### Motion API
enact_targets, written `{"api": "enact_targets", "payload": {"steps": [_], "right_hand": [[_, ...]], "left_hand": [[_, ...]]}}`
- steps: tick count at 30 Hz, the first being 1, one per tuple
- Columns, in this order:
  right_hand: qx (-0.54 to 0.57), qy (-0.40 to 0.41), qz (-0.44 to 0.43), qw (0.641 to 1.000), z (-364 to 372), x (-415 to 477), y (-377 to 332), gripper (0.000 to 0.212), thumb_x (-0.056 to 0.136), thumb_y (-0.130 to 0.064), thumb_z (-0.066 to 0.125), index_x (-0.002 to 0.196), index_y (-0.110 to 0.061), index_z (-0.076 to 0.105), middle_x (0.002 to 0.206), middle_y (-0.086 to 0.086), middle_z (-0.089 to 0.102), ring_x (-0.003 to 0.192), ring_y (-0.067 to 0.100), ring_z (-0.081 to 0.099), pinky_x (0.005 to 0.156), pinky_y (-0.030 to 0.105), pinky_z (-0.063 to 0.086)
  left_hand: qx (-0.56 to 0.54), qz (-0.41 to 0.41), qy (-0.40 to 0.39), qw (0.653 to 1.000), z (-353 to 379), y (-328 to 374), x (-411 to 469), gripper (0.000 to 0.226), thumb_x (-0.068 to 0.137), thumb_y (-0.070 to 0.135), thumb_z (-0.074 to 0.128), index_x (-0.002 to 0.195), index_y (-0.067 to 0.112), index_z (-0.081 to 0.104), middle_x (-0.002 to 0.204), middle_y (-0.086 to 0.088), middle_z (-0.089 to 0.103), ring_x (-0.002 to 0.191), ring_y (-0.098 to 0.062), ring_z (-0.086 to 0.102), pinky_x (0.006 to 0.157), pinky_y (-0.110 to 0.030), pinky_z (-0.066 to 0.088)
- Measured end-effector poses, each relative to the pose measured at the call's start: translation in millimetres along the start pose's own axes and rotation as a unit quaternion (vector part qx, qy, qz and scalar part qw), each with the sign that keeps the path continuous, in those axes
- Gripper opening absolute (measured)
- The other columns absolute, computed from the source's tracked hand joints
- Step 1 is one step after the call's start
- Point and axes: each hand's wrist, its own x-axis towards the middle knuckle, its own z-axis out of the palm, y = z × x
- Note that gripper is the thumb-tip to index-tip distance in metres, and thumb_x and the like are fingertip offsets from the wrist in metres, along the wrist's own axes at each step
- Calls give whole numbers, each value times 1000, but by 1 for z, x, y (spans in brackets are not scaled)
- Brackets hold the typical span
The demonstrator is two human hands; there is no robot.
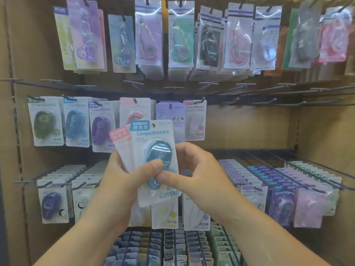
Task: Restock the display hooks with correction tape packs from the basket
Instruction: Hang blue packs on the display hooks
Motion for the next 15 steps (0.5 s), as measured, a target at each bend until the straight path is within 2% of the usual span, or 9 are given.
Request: {"api": "enact_targets", "payload": {"steps": [4,8,9,10,11,12,13,14,15], "right_hand": [[62,-8,20,998,9,1,11,37,85,-23,84,119,-24,68,114,0,75,107,21,71,93,43,59],[130,-15,38,991,18,3,13,36,90,-17,77,123,-20,63,113,3,76,105,23,73,81,38,60],[153,-17,43,987,21,4,12,36,92,-16,74,125,-18,61,113,4,77,104,24,74,79,41,61],[172,-18,47,984,23,5,10,36,93,-14,72,126,-16,59,112,5,77,103,25,75,79,44,61],[183,-19,50,982,26,6,9,36,93,-14,70,127,-15,58,111,5,78,102,25,75,79,47,62],[187,-20,52,981,30,8,8,36,94,-13,69,127,-15,57,110,5,78,101,26,76,79,48,63],[187,-22,52,981,34,9,7,36,94,-13,68,128,-14,56,109,6,78,99,26,76,79,49,63],[187,-24,52,981,39,10,6,36,94,-13,68,128,-14,56,108,6,78,98,27,76,79,50,63],[188,-27,54,980,44,12,5,36,95,-14,67,129,-14,55,108,6,78,98,27,76,79,50,64]], "left_hand": [[6,-13,31,999,-1,-1,-5,91,55,42,88,138,21,60,122,-7,77,111,-31,76,87,-51,60],[-28,-31,53,998,-9,4,-11,85,63,48,84,141,23,58,129,-8,75,116,-35,73,101,-64,54],[-35,-36,50,998,-13,6,-12,83,65,48,83,141,25,58,130,-9,74,116,-35,73,97,-64,56],[-38,-40,45,997,-18,7,-13,81,65,47,82,140,26,59,128,-8,74,111,-34,75,86,-61,61],[-45,-44,43,997,-22,9,-15,81,62,46,81,138,27,60,123,-8,75,100,-29,77,69,-51,64],[-53,-47,44,997,-26,11,-18,81,60,45,81,136,27,61,117,-9,75,87,-24,76,54,-38,61],[-57,-49,45,996,-31,14,-20,81,58,44,81,135,26,61,113,-12,74,77,-22,74,46,-30,56],[-58,-52,48,996,-37,15,-22,81,60,43,82,135,25,61,113,-14,74,75,-22,74,44,-30,56],[-55,-54,48,996,-43,16,-23,78,64,41,82,137,24,61,117,-15,74,80,-26,76,51,-38,61]]}}
